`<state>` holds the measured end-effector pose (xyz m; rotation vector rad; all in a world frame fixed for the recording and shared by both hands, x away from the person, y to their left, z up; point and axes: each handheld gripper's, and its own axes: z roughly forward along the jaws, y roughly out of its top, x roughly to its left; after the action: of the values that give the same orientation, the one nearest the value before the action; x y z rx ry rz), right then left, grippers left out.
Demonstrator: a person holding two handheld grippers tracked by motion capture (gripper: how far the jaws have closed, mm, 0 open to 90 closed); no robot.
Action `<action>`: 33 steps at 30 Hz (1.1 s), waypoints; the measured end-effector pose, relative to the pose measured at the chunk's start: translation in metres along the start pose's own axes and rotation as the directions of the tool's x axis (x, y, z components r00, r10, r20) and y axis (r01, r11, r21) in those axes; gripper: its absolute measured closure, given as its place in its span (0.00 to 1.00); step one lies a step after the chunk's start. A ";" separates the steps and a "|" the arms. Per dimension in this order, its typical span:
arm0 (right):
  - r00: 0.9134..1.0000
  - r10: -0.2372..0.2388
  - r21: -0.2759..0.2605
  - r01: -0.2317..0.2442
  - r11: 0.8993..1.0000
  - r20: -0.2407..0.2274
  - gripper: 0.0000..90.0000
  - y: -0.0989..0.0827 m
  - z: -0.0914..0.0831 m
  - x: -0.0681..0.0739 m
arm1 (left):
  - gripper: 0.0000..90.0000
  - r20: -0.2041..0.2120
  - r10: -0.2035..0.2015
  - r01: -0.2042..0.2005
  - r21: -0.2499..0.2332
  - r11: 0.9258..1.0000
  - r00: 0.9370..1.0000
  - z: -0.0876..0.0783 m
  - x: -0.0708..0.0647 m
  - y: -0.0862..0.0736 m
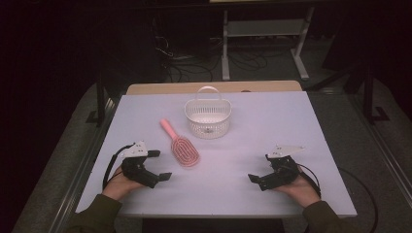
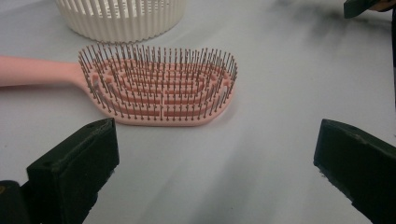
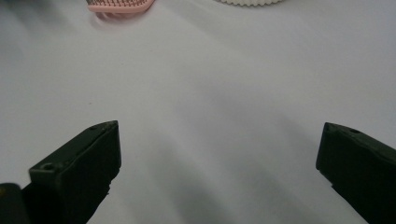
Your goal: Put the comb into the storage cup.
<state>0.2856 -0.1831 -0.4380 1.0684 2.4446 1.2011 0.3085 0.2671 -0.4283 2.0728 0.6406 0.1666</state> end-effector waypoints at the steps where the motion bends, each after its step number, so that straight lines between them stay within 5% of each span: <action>1: 1.000 0.001 -0.001 -0.001 1.000 -0.001 0.00 0.000 0.000 0.000 | 0.00 0.001 0.001 -0.001 0.001 1.000 1.000 0.000 0.000 0.000; 33: 1.000 0.015 -0.037 -0.015 0.999 -0.003 0.00 0.002 -0.004 -0.001 | 0.00 -0.020 0.024 -0.024 0.011 1.000 1.000 0.002 0.005 0.014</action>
<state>0.2856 -0.1857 -0.4345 1.0776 2.4110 1.2474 0.3185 0.2616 -0.4189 2.0919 0.6299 0.1980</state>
